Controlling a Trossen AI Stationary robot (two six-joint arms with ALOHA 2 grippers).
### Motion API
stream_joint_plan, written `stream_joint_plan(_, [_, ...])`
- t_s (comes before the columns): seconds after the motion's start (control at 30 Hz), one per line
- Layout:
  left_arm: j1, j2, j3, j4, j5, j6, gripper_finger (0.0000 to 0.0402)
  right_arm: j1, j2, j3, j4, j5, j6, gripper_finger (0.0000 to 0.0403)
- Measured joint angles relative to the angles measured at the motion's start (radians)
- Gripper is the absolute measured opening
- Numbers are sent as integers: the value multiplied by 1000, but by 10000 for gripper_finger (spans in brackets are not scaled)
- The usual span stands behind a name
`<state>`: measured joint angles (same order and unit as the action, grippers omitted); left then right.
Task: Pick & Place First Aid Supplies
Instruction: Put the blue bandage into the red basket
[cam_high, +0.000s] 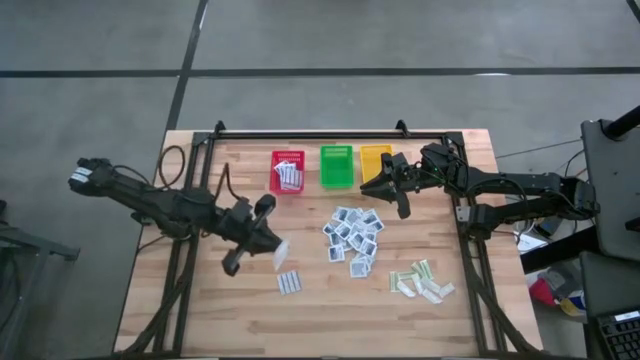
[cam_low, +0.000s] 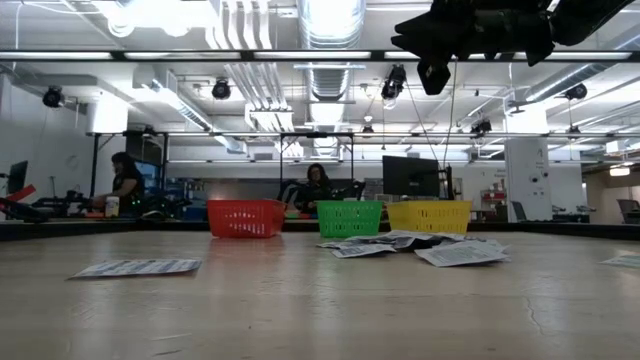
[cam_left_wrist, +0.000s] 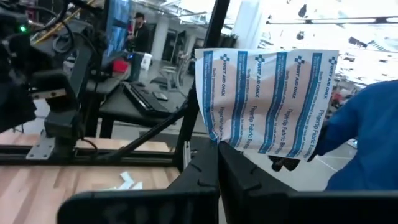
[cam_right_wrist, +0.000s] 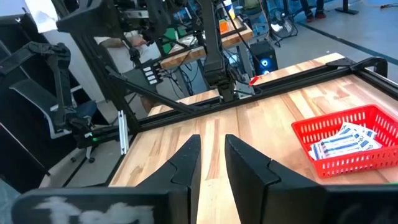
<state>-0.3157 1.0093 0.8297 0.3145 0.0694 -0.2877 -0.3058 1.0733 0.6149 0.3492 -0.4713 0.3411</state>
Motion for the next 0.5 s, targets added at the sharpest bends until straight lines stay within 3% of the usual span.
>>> stream_joint_plan(0.07, [0, 6, 0, -5, -9, -7, 0, 0, 0, 0, 0, 0, 0, 76])
stream_joint_plan(0.17, [0, 17, 4, -89, -111, -36, 0, 0, 0, 0, 0, 0, 3, 80])
stream_joint_plan(0.4, [9, 99, 70, -618, -459, -154, 0, 1, 0, 0, 1, -14, 60, 73])
stream_joint_plan(0.5, [21, 170, 130, -761, -607, -158, 0, 7, 3, 0, 12, -22, 80, 69])
